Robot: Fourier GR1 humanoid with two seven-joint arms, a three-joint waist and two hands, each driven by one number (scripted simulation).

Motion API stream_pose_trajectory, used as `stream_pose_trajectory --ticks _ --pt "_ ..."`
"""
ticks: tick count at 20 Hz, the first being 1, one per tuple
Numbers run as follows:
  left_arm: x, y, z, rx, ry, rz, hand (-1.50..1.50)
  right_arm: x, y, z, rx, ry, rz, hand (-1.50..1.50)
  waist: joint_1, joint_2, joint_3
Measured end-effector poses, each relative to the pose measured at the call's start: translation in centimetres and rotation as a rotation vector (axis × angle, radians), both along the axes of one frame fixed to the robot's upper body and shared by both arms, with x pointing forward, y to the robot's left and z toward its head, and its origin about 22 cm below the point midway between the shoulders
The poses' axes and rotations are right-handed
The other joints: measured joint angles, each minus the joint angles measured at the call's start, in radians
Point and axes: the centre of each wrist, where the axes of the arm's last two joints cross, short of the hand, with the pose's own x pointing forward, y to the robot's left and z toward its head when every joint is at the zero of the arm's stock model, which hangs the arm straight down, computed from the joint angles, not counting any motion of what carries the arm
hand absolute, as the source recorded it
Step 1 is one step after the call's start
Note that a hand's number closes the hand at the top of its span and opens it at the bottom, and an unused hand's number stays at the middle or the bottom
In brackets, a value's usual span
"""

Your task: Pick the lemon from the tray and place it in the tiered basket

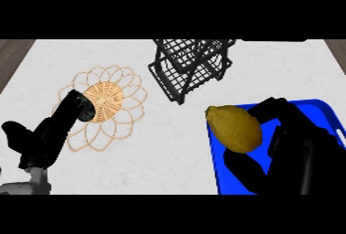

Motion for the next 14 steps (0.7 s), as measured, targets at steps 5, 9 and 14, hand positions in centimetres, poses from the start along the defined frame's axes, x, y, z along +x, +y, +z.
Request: stream_pose_trajectory --ticks 5,9,14 --pt "0.7 -0.2 0.0 -0.01 -0.003 -0.003 0.0 4.3 2.2 2.3 -0.011 0.011 0.044 1.5 0.006 0.002 0.0" --pt "0.8 -0.7 -0.1 -0.01 -0.005 -0.018 0.0 7.9 4.1 3.7 -0.021 0.035 0.048 1.5 0.016 0.004 0.0" --pt "1.3 -0.8 0.3 -0.007 -0.008 -0.023 0.0 11.7 5.9 4.9 -0.015 0.072 0.043 1.5 0.021 0.005 0.0"
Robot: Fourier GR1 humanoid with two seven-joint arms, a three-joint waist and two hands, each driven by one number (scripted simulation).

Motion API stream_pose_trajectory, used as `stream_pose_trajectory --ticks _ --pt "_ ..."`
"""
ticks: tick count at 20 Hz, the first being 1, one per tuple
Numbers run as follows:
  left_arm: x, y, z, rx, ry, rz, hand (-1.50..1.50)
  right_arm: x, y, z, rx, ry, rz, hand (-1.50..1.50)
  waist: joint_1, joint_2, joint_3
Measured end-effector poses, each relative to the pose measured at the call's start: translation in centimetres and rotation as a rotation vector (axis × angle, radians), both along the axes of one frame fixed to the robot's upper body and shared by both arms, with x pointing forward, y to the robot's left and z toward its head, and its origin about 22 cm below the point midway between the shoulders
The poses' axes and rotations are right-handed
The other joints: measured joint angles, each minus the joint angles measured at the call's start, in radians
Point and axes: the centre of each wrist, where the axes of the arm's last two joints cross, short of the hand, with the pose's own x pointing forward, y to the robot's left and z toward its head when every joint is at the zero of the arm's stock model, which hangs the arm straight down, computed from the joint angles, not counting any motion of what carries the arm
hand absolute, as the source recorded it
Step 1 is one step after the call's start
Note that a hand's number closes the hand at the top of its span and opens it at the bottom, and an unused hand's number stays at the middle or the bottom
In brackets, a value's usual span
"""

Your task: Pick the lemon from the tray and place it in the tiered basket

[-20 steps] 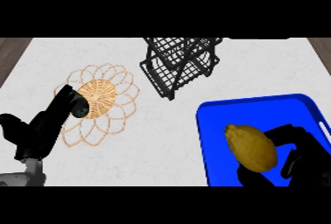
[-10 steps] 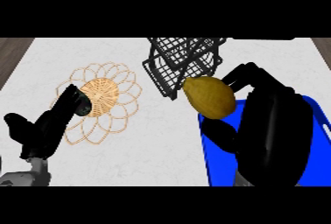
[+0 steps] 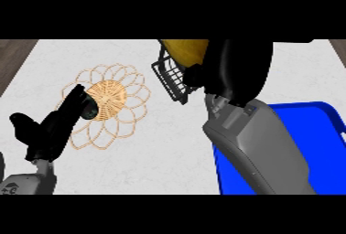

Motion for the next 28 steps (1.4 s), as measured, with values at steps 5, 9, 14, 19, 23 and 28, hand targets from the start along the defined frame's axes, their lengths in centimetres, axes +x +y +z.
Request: stream_pose_trajectory --ticks 5,9,14,19,23,28 --pt "-0.2 -0.1 -0.3 0.002 0.001 -0.007 0.0 3.5 1.0 0.3 0.011 0.061 -0.023 1.5 0.005 0.001 0.0" --pt "0.0 0.1 0.0 -0.003 -0.005 0.0 0.0 5.7 1.1 -0.2 0.028 0.099 -0.042 1.5 0.003 0.001 0.0" --pt "-0.5 0.1 -0.5 -0.002 -0.001 0.007 0.0 7.8 1.4 -1.6 0.035 0.139 -0.051 1.5 -0.002 0.001 0.001" --pt "-0.3 0.3 -0.6 0.002 0.002 0.004 0.0 9.4 1.6 -3.4 0.013 0.126 -0.08 1.5 -0.004 -0.002 0.0" --pt "-0.1 0.5 -0.3 -0.006 0.001 0.003 0.0 10.6 1.5 -4.0 -0.004 0.101 -0.103 1.5 -0.006 -0.008 -0.002" --pt "-0.1 0.2 -0.1 -0.007 -0.005 0.002 0.0 11.6 1.1 -4.5 0.026 -0.013 -0.129 -1.5 0.001 -0.004 -0.002"
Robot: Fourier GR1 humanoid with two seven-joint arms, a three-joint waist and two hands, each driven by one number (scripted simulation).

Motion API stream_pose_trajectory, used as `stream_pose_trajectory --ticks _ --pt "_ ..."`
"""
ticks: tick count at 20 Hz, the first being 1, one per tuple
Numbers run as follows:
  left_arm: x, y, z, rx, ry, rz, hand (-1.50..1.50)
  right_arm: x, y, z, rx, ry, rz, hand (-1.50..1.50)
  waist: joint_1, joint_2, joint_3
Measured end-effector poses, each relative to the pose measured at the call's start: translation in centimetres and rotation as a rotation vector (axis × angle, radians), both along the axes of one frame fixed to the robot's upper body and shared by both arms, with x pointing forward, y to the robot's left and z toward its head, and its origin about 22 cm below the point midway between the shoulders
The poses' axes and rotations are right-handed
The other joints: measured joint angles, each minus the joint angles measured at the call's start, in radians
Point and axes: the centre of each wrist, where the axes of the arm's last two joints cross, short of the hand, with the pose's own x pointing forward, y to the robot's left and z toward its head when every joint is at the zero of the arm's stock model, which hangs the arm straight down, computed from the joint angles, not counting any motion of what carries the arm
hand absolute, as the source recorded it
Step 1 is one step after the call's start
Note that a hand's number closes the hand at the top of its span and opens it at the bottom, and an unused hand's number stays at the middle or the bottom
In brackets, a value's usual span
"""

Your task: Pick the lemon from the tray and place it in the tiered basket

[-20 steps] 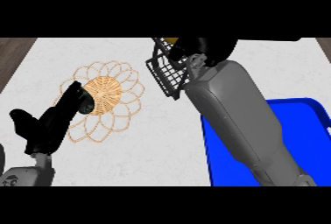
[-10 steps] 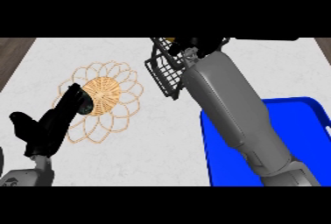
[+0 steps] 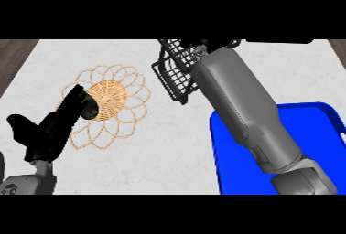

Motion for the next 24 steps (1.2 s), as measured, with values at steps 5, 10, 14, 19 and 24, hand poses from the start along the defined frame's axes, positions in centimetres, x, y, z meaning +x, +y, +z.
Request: stream_pose_trajectory --ticks 5,10,14,19,24 --pt "0.0 0.0 -0.1 0.006 -0.002 -0.003 0.0 0.9 -0.1 -0.7 0.03 -0.047 -0.011 -1.5 0.004 -0.009 -0.003" --pt "-0.4 0.2 -0.4 -0.001 -0.001 -0.007 0.0 1.6 0.0 -0.6 0.064 -0.075 -0.023 -1.5 0.009 -0.01 -0.003" --pt "0.1 0.0 -0.7 -0.004 0.006 -0.007 0.0 1.7 0.0 -0.4 0.157 -0.136 -0.019 -1.5 0.006 -0.006 -0.002" --pt "0.0 -0.1 -0.8 0.002 0.008 -0.001 0.0 1.7 -0.7 0.9 0.314 -0.241 -0.024 -1.5 -0.004 -0.001 0.001" --pt "-0.1 0.6 -0.4 0.005 0.005 0.014 0.0 1.7 -2.2 1.4 0.454 -0.38 -0.047 -1.5 -0.012 0.002 0.002"
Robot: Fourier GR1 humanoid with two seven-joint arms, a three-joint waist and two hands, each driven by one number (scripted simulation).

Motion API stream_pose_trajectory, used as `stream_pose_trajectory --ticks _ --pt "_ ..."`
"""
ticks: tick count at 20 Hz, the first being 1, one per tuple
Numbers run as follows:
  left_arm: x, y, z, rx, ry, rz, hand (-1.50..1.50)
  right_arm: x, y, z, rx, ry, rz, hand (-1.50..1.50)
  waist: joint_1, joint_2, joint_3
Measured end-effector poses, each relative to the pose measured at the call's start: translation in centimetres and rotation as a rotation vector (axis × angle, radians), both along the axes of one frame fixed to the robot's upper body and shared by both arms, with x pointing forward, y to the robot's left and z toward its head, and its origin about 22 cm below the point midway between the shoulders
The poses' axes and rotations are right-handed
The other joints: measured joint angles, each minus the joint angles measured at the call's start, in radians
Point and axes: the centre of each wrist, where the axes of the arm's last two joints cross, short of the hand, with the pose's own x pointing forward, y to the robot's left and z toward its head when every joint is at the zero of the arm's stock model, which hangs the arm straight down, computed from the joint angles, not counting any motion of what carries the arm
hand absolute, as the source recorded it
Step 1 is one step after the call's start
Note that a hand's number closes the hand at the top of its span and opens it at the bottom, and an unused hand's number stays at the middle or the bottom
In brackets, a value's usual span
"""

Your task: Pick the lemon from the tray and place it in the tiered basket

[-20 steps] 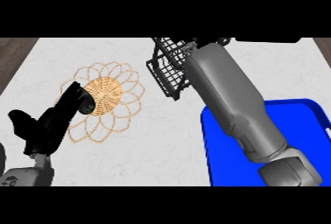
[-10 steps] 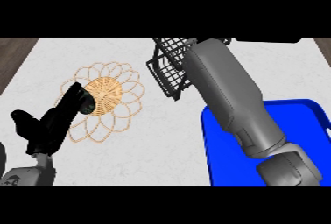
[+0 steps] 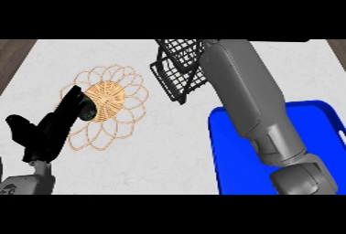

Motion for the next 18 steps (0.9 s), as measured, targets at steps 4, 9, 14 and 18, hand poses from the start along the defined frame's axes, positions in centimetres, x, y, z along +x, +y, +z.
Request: stream_pose_trajectory --ticks 4,9,14,18 --pt "-0.9 0.6 -0.9 0.0 0.02 0.014 0.0 -0.4 -1.5 0.8 0.06 -0.101 -0.041 -1.5 -0.02 -0.006 0.0" --pt "-0.8 0.8 -0.7 0.002 0.025 0.049 0.0 -1.7 -4.2 1.8 0.118 -0.197 -0.124 -1.5 -0.05 -0.016 0.0" --pt "-1.6 1.5 -0.8 0.006 0.032 0.072 0.0 -5.1 -7.7 2.5 0.169 -0.268 -0.195 -1.5 -0.071 -0.024 0.001" --pt "-1.7 1.5 -0.5 0.004 0.032 0.073 0.0 -9.2 -10.1 2.1 0.179 -0.299 -0.23 -1.5 -0.078 -0.025 0.001"
